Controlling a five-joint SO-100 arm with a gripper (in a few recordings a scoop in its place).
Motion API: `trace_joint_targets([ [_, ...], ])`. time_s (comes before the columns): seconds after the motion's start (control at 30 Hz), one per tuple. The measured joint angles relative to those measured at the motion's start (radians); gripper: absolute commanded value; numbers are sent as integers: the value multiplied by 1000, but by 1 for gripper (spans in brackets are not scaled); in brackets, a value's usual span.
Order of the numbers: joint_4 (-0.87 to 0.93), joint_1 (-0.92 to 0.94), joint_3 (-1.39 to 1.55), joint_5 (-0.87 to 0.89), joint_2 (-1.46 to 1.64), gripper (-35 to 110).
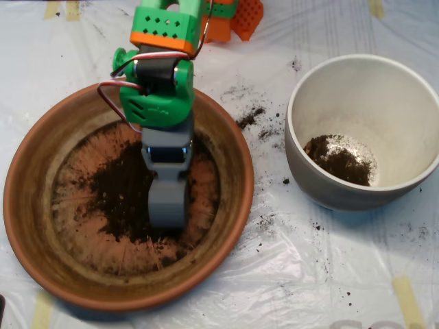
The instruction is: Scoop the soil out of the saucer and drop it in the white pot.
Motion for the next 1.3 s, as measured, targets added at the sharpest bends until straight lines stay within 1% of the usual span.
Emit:
trace_joint_targets([
  [0.13, 0, 2, -23, -17, -18, 27],
  [0.23, -15, 2, -46, -18, -20, 23],
  [0.3, -18, 3, -48, -18, -20, 15],
  [0.43, -20, 6, -63, -17, -20, 10],
  [0.5, -31, 5, -64, -18, -20, 1],
  [0.53, -32, 5, -63, -20, -20, 0],
  [0.9, -11, -3, -61, -40, -9, 0],
  [1.3, 207, -86, -163, 0, 207, 0],
])
